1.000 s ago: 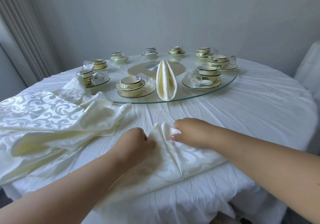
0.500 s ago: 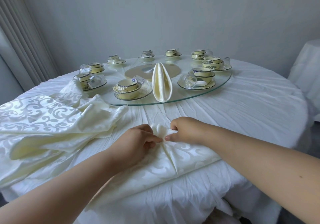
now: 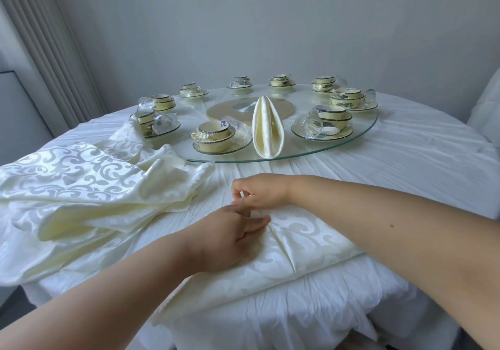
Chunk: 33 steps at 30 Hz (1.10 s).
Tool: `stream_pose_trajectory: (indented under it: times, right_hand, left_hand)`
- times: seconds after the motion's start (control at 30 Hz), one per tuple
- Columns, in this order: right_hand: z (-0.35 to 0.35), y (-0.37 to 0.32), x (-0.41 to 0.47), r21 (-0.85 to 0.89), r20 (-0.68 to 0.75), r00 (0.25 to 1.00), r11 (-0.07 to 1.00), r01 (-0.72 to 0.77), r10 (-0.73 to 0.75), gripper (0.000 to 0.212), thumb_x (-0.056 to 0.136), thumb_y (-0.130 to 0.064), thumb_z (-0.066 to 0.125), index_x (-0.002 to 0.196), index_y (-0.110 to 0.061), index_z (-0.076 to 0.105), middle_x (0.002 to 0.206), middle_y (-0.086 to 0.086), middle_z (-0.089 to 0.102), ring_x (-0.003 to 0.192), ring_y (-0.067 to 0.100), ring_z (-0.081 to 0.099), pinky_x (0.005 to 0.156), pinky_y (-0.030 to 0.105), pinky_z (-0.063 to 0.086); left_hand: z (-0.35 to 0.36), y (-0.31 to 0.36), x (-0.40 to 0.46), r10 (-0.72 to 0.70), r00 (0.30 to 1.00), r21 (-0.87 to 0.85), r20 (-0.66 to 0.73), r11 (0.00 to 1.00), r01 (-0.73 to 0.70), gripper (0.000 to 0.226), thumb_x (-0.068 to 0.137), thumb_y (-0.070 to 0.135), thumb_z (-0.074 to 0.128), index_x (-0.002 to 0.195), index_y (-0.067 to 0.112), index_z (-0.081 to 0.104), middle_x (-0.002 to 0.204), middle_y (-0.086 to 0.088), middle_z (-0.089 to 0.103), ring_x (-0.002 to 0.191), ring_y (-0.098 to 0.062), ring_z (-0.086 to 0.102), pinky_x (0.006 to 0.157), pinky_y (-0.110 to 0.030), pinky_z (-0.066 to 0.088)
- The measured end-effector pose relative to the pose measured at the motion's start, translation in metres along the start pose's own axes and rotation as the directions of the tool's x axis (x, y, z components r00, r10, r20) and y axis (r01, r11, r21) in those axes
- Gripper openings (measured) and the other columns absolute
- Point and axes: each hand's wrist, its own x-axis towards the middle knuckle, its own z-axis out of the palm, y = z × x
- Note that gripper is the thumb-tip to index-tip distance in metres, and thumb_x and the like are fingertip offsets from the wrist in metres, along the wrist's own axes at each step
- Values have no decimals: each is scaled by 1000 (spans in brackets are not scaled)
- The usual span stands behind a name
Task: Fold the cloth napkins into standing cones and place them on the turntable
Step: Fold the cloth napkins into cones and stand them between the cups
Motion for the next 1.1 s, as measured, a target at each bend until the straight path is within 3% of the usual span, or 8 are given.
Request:
stream_pose_trajectory:
  times: [0.13,0.3,0.43,0.5,0.6,0.73,0.9,1.1]
  right_hand:
    - [-1,1,5,-130,-2,998,990,56,-57,27,98,-38,47,80,-18,50,82,3,56,75,17,48,66,31,38]
    - [2,2,8,-208,25,997,975,83,-79,26,93,-23,48,67,-19,46,67,-3,51,67,17,43,59,29,32]
    - [-5,11,1,-206,-23,1000,978,-22,18,31,94,-28,48,63,-22,44,66,-6,47,70,17,45,56,28,31]
    - [-10,23,-8,-194,-109,986,971,-144,124,37,96,-37,47,62,-23,42,65,-5,46,71,18,47,54,28,29]
    - [-10,52,-28,-39,-257,896,922,-385,363,43,97,-46,42,66,-18,46,66,-1,48,72,22,50,54,27,30]
    - [-6,82,-65,65,-268,737,775,-629,621,48,99,-48,38,72,-11,51,71,4,52,78,27,54,60,28,35]
    - [7,96,-114,85,-314,634,686,-723,707,43,98,-46,40,97,-10,62,100,10,64,94,29,57,71,28,37]
    - [19,88,-135,148,-373,552,635,-758,746,33,95,-43,45,77,-16,52,97,8,63,81,28,49,71,29,39]
  left_hand:
    - [-2,-1,-1,36,999,49,34,998,-38,61,88,40,26,145,25,39,113,-3,55,130,-8,33,106,-14,23]
    - [-11,3,0,19,995,91,101,995,-28,65,85,38,25,148,28,34,145,2,40,138,-9,27,108,-12,16]
    - [-21,3,9,7,995,243,102,969,-32,69,79,43,19,145,35,37,119,0,45,123,-19,39,104,-20,24]
    - [-25,0,15,29,998,348,47,936,-44,79,72,50,8,145,37,35,127,1,42,118,-20,39,106,-29,28]
    - [-29,12,18,36,995,304,-90,953,-7,81,75,51,4,148,29,31,145,3,37,128,-18,33,108,-26,22]
    - [-16,46,0,-40,981,131,-188,989,66,61,98,54,16,151,27,22,158,9,17,144,-6,14,103,-7,4]
    - [15,87,-19,-71,993,43,-95,996,75,80,84,67,11,153,29,2,159,15,-8,142,4,-10,108,-9,-10]
    - [39,86,-12,-45,999,146,9,988,44,82,81,66,-4,153,27,-2,160,10,-7,143,2,-13,117,-20,-8]
